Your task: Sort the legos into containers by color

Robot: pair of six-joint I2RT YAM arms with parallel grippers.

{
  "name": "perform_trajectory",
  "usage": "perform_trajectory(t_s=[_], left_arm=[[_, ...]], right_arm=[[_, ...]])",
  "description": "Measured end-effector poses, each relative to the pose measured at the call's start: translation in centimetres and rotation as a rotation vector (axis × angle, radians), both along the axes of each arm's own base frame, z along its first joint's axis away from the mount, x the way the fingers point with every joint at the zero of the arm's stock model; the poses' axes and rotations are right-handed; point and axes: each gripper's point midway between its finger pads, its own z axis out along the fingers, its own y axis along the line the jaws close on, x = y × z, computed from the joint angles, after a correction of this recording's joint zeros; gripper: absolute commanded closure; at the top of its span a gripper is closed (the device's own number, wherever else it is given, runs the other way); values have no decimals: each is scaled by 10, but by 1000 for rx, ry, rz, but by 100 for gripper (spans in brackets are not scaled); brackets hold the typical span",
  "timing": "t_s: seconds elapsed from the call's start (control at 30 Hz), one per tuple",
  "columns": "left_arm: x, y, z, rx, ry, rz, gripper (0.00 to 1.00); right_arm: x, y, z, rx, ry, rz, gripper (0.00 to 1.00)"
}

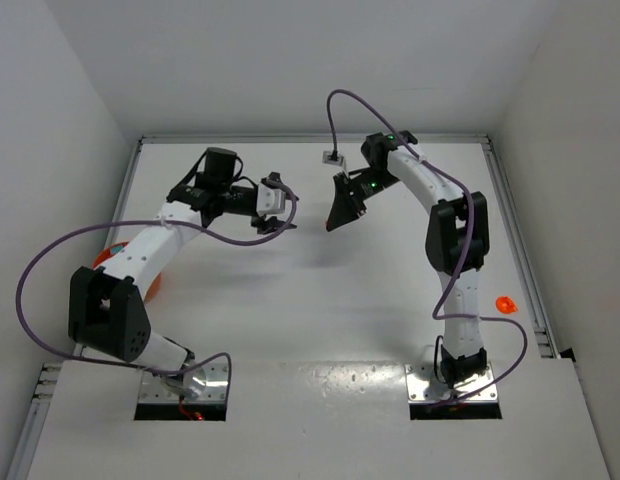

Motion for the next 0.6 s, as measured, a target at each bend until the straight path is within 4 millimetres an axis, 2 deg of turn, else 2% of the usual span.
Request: perform_trajectory(t_s=[0.17, 0.23, 0.37, 0.6], left_arm=[[9, -14, 3, -10, -80, -159, 50], [10, -17, -3, -2, -110, -209, 50], [6, -16, -26, 56, -157, -336, 52], [-9, -11, -65, 109, -45, -450, 52]], right_arm=[[-4, 7, 2, 10, -12, 23, 100], [-8, 12, 2, 9, -12, 38, 100], [-16, 20, 1, -1, -9, 63, 100], [-22, 24, -1, -27, 4, 76, 100]])
